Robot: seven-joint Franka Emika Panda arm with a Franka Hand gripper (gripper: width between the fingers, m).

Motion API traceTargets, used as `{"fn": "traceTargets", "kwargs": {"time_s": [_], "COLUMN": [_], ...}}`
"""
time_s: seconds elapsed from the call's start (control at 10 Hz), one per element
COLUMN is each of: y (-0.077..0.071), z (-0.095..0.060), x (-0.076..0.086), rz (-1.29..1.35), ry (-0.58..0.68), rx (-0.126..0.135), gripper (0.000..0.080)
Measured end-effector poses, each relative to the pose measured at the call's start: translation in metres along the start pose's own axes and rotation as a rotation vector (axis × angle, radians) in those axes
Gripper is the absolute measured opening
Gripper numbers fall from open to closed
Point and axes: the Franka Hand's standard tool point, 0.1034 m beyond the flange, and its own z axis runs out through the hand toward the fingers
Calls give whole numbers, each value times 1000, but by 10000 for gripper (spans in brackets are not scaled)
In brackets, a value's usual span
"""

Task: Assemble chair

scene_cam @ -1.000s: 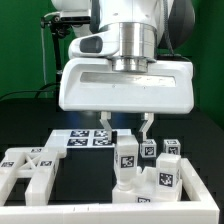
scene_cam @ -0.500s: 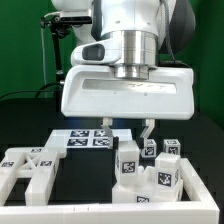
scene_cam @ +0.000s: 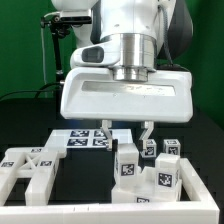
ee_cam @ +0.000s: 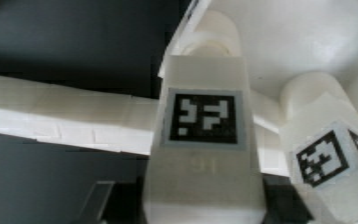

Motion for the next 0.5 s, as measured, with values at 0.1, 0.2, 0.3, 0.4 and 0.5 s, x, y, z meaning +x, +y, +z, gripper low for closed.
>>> {"fn": "traceTargets", "kwargs": {"time_s": [0.1,0.2,0.3,0.4,0.5], "y": [0,0,0,0,0], "z": [0,0,0,0,0], "x": [0,0,0,0,0], "rz": [0,0,0,0,0], "ry": [0,0,0,0,1], "rx": [0,0,0,0,0], "gripper": [447,581,581,635,647]}}
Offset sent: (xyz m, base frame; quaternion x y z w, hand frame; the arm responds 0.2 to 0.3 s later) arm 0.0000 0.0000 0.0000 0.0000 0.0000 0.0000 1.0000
